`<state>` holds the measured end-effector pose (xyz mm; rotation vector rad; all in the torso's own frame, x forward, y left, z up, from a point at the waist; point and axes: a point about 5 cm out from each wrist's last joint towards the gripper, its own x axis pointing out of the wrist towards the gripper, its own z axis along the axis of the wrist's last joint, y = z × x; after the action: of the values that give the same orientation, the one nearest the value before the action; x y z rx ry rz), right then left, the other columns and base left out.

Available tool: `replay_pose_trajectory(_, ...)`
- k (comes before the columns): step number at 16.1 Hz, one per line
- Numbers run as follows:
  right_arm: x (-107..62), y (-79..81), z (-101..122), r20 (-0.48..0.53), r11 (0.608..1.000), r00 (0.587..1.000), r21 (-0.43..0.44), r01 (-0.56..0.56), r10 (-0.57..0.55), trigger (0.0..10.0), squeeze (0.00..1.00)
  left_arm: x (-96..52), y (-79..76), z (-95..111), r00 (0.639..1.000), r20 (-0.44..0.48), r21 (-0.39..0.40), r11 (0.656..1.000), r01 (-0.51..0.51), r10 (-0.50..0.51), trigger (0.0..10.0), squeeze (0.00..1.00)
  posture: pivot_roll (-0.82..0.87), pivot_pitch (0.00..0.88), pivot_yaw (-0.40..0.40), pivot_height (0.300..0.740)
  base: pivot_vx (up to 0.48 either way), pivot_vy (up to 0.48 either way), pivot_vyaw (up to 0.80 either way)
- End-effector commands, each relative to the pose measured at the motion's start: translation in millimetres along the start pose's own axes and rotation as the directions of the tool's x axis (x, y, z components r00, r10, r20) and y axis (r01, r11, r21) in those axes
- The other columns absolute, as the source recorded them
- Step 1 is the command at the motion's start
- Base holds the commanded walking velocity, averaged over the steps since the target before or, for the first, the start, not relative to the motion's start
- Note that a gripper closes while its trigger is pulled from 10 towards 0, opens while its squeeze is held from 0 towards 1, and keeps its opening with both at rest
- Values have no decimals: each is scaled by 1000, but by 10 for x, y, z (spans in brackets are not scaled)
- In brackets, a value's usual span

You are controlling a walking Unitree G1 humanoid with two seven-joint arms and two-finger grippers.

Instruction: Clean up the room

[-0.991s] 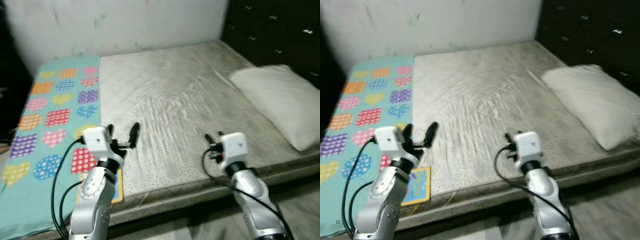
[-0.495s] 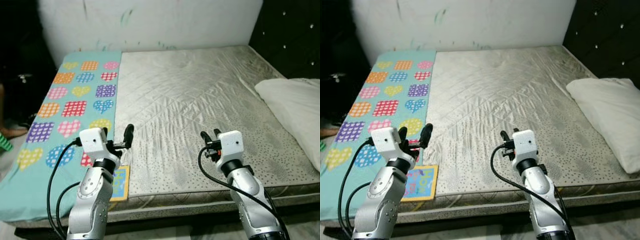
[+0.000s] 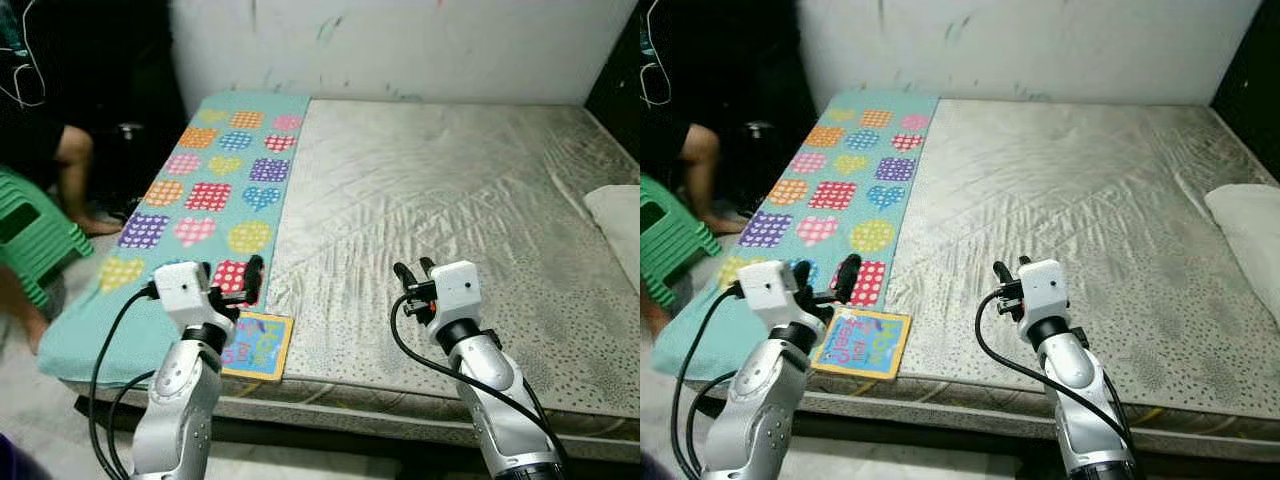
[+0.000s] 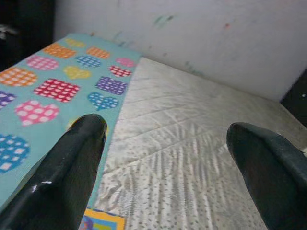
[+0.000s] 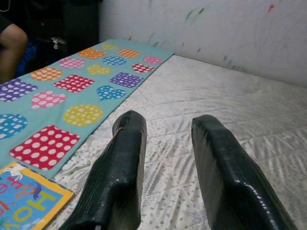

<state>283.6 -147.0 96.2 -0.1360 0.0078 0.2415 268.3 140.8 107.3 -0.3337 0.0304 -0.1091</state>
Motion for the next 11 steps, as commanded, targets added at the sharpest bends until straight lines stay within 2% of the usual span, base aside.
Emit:
replay_pose_trajectory(1, 12, -30, 42, 19, 1000, 1000, 9, 16, -17, 10000, 0, 5, -20, 50, 1000, 21, 0, 1000, 20, -20, 10000, 0, -189, 9, 26, 740, 0, 0, 0)
replay_pose_trajectory(5, 5, -56, 71, 37, 999, 998, 13, 46, -47, 10000, 0, -4, -13, 62, 999, 23, 5, 1000, 23, -23, 10000, 0, -188, 13, 26, 740, 0, 0, 0)
replay_pose_trajectory(6, -96, -168, 219, 89, 988, 986, 66, 136, -142, 10000, 0, -95, 116, 92, 999, 24, 87, 996, -30, 28, 10000, 0, -187, 6, 39, 740, 0, 0, 0)
replay_pose_trajectory(7, -107, -176, 230, 93, 987, 984, 70, 143, -149, 10000, 0, -106, 129, 93, 999, 24, 96, 995, -34, 31, 10000, 0, -187, 6, 39, 740, 0, 0, 0)
replay_pose_trajectory(9, -168, -216, 253, 99, 983, 980, 76, 165, -172, 10000, 0, -227, 303, 74, 996, -1, 123, 988, -88, 89, 10000, 0, -171, 0, 57, 740, 0, 0, 0)
replay_pose_trajectory(11, -118, -225, 185, 84, 979, 978, 90, 185, -193, 10000, 0, -213, 333, 98, 996, 3, 139, 986, -92, 93, 10000, 0, -144, 0, 74, 740, 0, 0, 0)
